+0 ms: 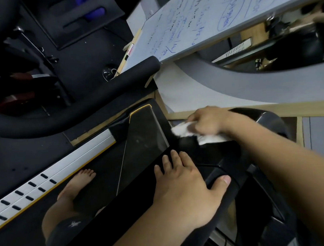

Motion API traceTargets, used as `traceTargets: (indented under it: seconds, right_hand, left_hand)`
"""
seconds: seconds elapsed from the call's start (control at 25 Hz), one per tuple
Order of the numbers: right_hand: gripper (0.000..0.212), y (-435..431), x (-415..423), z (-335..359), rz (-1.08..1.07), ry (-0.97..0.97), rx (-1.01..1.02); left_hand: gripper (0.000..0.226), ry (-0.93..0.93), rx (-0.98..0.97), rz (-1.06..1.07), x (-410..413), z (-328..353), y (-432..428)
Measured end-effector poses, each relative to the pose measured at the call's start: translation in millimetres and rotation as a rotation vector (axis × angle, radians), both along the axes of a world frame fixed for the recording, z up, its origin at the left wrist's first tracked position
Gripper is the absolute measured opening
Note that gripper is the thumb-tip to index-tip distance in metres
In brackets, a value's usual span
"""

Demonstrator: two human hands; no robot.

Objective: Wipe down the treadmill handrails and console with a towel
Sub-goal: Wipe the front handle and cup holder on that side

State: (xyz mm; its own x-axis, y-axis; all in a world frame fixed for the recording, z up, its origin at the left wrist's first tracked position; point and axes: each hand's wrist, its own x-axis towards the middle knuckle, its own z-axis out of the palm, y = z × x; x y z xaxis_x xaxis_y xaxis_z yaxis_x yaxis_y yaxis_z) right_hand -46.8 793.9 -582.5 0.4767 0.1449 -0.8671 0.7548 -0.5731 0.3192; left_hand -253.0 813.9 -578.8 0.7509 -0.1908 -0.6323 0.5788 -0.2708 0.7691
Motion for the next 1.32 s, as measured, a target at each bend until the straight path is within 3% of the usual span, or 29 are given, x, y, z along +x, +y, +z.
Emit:
traceTargets:
  seconds: [0.12,0.28,0.32,0.4,0.52,0.6,0.72,0.8,0.92,1.04,1.16,1.24,1.32]
  right_hand:
    - [0.028,7.8,-39.6,3.5,-0.078,0.301,0.018]
    - [0.029,2.9,24.4,-1.6,-0.003,-0.041,-0.145]
    - [0.03,2.7,25.7,-9.7,0.027,-0.059,-0.188]
    - [0.032,10.8,3.3,-24.0,0.041,0.082,-0.222]
    - [0.033,22.2,-47.4,-17.2,-0.077,0.298,-0.054]
    - [0.033,9.0,-54.6,6.1,-0.019,0.247,0.082]
    - [0.034,-36.4,-27.3,60.3,0.081,0.006,0.385]
    - [0.035,-73.8,12.8,89.7,-0.013,-0.273,0.578]
    - [0.035,-100.0,44.0,90.6,-0.159,-0.609,0.678]
    - [0.033,-86.9,-7.9,75.5,0.095,-0.396,0.778]
    - [0.025,-86.1,-58.4,77.1,0.197,-0.055,0.938]
    - [0.028,-89.7,-39.4,74.5,0.205,-0.07,0.969]
    - [0.029,-96.4,9.7,70.1,0.063,-0.265,0.947]
  left_hand:
    - [0.11,-0.02,0.027,0.041,-0.4,-0.9,-2.2]
    - [0.11,-0.022,0.003,0.014,-1.4,-1.0,-1.4]
    - [0.11,-0.02,0.004,0.015,-1.0,-1.4,0.1]
    - [0.11,-0.019,0.007,0.022,-1.0,-0.6,-0.3]
    - [0.11,-0.036,0.033,0.068,-1.1,-0.6,-2.3]
    - [0.108,-0.059,0.043,0.097,-2.2,-1.7,-4.0]
    - [0.106,-0.058,0.058,0.085,-2.3,-1.9,-3.4]
    - [0.106,-0.037,0.027,0.063,-2.3,-3.2,-1.3]
    - [0.104,-0.036,0.023,0.084,0.2,-3.2,-1.7]
    - [0.101,-0.081,0.1,0.147,0.1,0.4,-6.1]
    - [0.077,-0.136,0.181,0.239,0.4,1.9,-5.2]
    - [0.072,-0.165,0.206,0.231,0.3,4.2,-3.7]
    - [0.066,-0.221,0.241,0.227,0.4,10.3,-3.5]
